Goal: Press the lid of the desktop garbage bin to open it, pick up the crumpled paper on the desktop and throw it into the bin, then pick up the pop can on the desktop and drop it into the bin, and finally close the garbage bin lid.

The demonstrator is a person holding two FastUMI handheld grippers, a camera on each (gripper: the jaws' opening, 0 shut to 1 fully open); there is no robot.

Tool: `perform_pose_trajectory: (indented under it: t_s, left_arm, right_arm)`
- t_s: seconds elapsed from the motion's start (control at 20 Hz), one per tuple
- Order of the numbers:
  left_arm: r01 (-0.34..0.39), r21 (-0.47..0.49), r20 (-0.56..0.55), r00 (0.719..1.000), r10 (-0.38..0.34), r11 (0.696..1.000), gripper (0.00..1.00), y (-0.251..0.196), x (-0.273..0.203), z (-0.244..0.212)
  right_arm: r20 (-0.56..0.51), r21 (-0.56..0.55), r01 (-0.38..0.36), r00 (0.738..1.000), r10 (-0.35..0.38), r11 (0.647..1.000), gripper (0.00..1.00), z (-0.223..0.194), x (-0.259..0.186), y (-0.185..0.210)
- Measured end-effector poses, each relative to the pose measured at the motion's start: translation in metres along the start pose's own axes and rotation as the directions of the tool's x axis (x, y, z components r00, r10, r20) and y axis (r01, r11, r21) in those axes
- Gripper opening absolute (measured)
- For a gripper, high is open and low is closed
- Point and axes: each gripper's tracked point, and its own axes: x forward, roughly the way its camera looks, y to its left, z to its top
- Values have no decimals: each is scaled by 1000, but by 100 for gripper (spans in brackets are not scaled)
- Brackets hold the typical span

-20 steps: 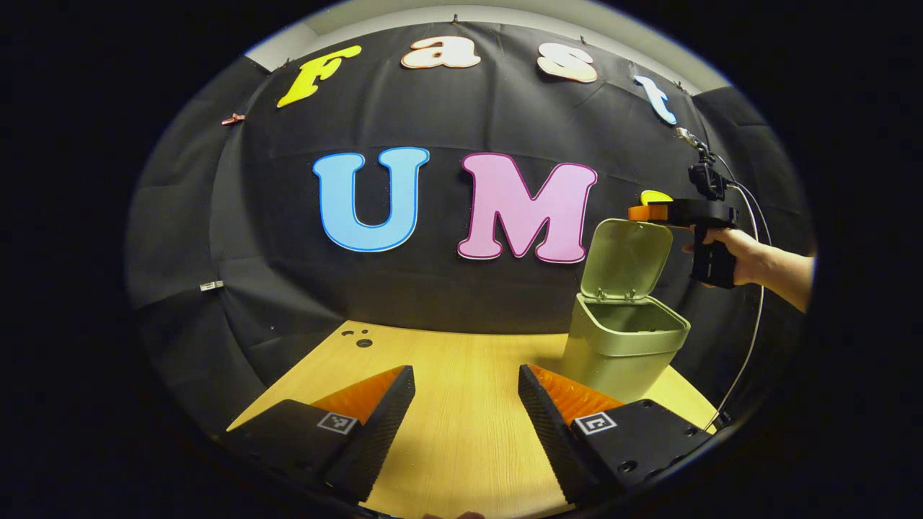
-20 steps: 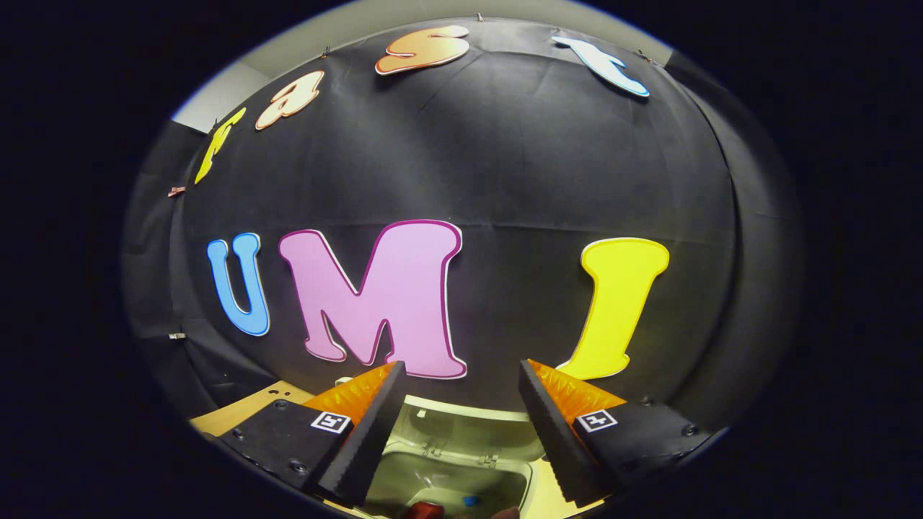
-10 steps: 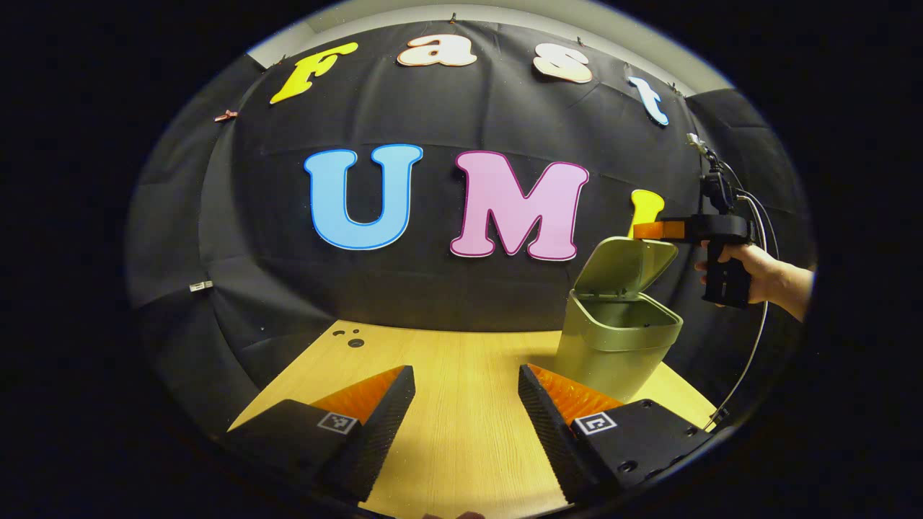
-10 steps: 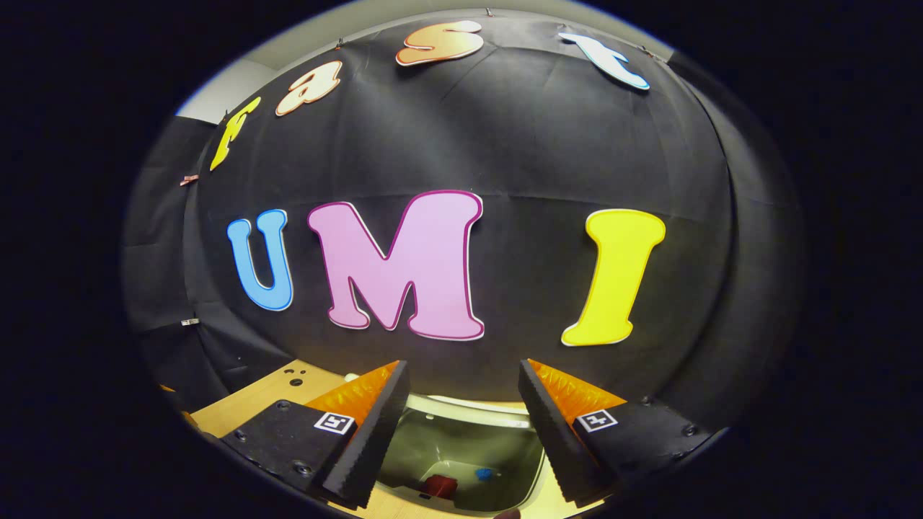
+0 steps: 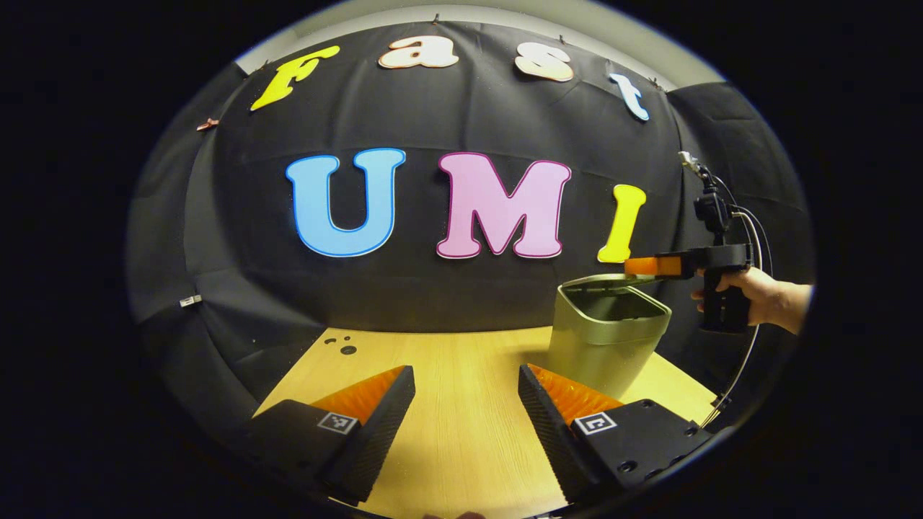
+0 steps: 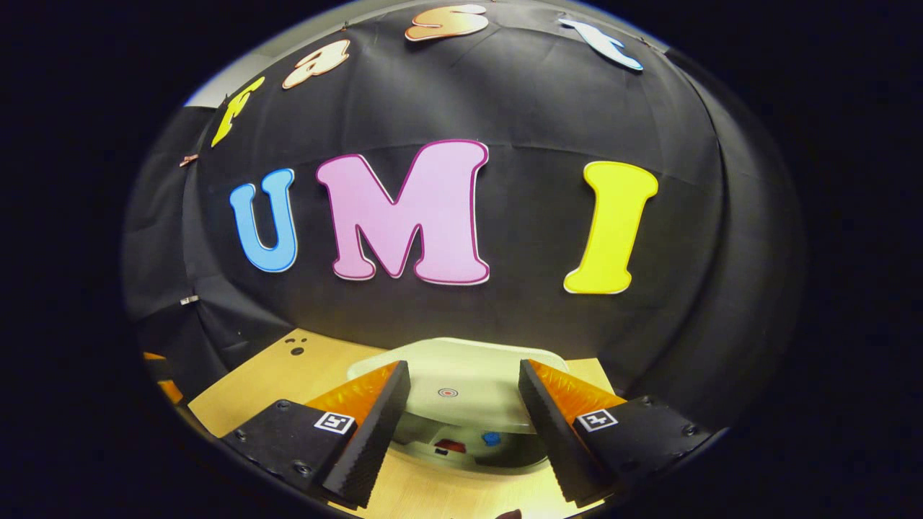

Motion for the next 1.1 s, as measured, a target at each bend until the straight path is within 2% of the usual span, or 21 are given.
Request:
perform_pose_trajectory:
  t_s: [0.25, 0.6, 1.05, 1.1]
  left_arm:
    - [43, 24, 11, 999, -43, 999, 94, 0, 3, 5]
    - [82, 60, 19, 996, -84, 995, 93, 2, 2, 11]
    - [78, 37, 26, 997, -79, 996, 94, 10, 2, 9]
    - [79, 32, 28, 996, -80, 996, 93, 10, 2, 8]
  right_arm:
    - [-48, -9, 13, 999, -13, 1000, 96, -36, -2, 9]
    - [-65, 9, 52, 997, -51, 999, 95, -53, 3, 18]
    - [-42, 17, 61, 997, -60, 998, 98, -62, 0, 20]
    - [-71, 14, 56, 996, -55, 998, 98, -68, -2, 20]
